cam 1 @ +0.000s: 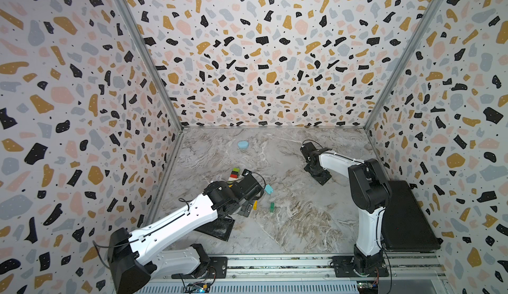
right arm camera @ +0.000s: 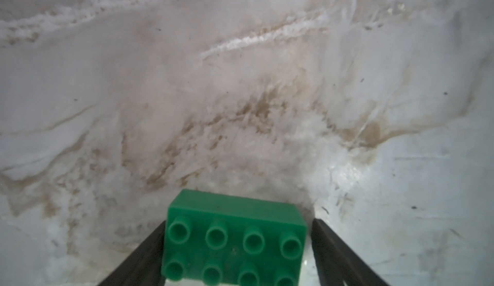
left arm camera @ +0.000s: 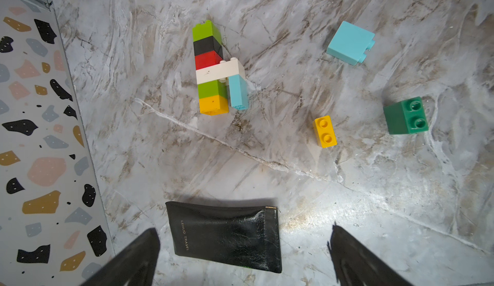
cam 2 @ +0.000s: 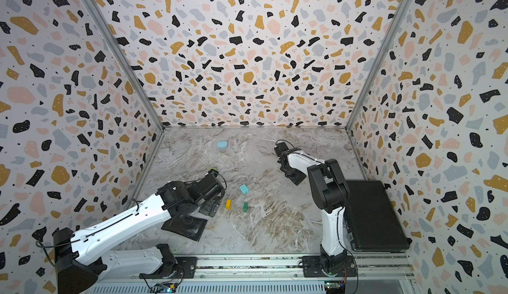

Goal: Assemble the letter h with lego
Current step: Move the lego brick at the center of the board.

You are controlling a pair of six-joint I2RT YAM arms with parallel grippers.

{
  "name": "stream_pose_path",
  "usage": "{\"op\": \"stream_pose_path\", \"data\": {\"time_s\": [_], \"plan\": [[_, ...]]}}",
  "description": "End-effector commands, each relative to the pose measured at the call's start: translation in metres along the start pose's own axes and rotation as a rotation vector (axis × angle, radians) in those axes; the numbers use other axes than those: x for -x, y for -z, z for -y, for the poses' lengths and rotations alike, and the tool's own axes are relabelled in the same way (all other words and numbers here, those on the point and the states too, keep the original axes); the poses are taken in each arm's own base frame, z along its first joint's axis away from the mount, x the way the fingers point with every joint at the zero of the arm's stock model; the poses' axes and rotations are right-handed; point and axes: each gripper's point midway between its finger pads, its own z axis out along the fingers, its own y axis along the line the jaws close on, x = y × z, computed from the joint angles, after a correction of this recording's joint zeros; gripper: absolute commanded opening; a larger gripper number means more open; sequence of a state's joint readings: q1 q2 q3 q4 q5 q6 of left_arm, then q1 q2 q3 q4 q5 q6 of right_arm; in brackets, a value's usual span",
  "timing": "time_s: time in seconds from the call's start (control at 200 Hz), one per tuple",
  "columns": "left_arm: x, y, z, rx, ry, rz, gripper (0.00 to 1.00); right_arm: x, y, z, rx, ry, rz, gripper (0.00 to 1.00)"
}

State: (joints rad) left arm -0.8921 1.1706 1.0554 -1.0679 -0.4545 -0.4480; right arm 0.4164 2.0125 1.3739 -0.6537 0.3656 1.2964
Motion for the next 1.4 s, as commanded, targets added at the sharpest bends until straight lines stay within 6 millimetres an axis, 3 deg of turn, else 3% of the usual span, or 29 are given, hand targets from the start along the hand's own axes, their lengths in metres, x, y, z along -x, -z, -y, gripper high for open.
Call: {"op": "stream_pose_path", "data": {"time_s": [0.0,0.105,0.29,0.581,0.751,0.901,1.016,1.111,1.392], "plan": [[0.001,0.001,0.000,-0.015,0.004,0.018,0.99,-0.001,0.007,0.013,-0.008,0.068,0.010,0.75],[0.001,0.001,0.000,-0.015,0.002,0.017,0.99,-0.008,0.010,0.014,0.035,0.144,-0.010,0.61],[0.001,0.002,-0.001,-0.015,0.007,0.020,0.99,-0.046,0.028,0.024,0.151,0.300,-0.061,0.53],[0.001,0.000,-0.003,-0.008,0.015,0.016,0.99,-0.117,0.060,0.052,0.245,0.546,-0.096,0.53],[0.001,-0.001,-0.005,-0.003,0.018,0.009,0.99,-0.140,0.063,0.055,0.245,0.596,-0.123,0.57],[0.000,-0.003,-0.005,0.003,0.016,0.003,0.99,-0.147,0.069,0.051,0.242,0.630,-0.117,0.78],[0.001,-0.003,-0.005,0.004,0.017,0.005,0.99,-0.146,0.076,0.045,0.256,0.654,-0.110,0.89],[0.001,-0.003,-0.005,0.004,0.019,0.006,0.99,-0.143,0.083,0.042,0.262,0.679,-0.100,0.93],[0.000,-0.003,-0.005,-0.001,0.017,0.004,0.99,-0.130,0.086,0.043,0.231,0.717,-0.044,0.91]]}}
